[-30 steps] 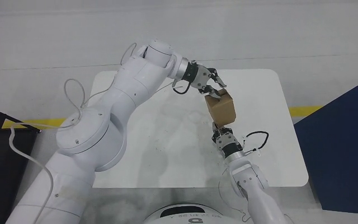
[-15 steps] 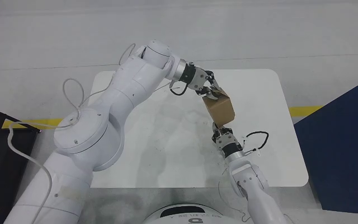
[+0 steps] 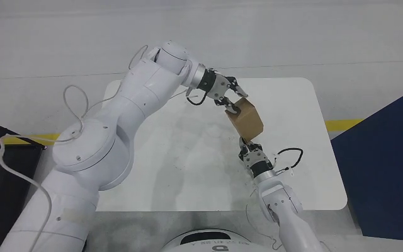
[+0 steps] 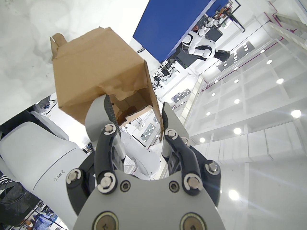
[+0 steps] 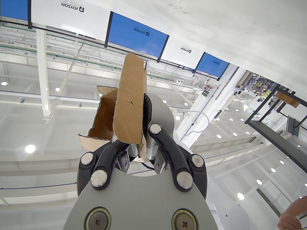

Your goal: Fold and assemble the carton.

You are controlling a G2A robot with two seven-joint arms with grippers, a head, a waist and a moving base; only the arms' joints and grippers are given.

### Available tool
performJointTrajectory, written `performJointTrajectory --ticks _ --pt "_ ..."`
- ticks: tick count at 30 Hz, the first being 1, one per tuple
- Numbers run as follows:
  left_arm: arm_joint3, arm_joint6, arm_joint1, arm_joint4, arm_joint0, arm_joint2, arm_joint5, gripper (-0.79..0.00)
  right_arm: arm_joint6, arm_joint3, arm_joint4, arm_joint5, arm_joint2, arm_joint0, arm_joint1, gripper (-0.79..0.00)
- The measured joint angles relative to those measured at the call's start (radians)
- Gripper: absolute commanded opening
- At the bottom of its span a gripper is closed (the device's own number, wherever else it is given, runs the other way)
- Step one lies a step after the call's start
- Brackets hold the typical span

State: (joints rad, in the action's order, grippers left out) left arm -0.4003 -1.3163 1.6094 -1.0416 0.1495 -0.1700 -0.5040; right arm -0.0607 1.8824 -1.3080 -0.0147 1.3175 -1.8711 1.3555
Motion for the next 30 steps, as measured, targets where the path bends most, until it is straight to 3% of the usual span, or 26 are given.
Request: performJointTrajectory --ticks 4,15,20,25,30 --pt "-0.014 0.005 -0.012 0.003 -0.004 0.0 -0.005 -0.446 0.001 0.003 0.003 -0.002 0.0 0.0 0.0 -0.785" --pt "-0.067 0.024 -0.044 0.02 0.005 0.0 -0.025 -0.397 -0.002 -0.003 -0.004 -0.007 -0.003 0.011 0.002 -0.785" --pt "-0.094 0.024 -0.062 0.045 0.007 0.0 -0.025 -0.311 -0.002 -0.005 -0.004 -0.006 -0.005 0.015 0.003 -0.785" --pt "-0.114 0.014 -0.085 0.054 -0.001 0.0 -0.014 -0.145 -0.004 -0.005 -0.002 -0.008 -0.007 0.016 0.003 -0.785" --pt "-0.126 0.015 -0.105 0.055 -0.011 0.0 -0.016 -0.105 -0.004 -0.006 -0.005 -0.001 -0.006 0.015 0.004 -0.785"
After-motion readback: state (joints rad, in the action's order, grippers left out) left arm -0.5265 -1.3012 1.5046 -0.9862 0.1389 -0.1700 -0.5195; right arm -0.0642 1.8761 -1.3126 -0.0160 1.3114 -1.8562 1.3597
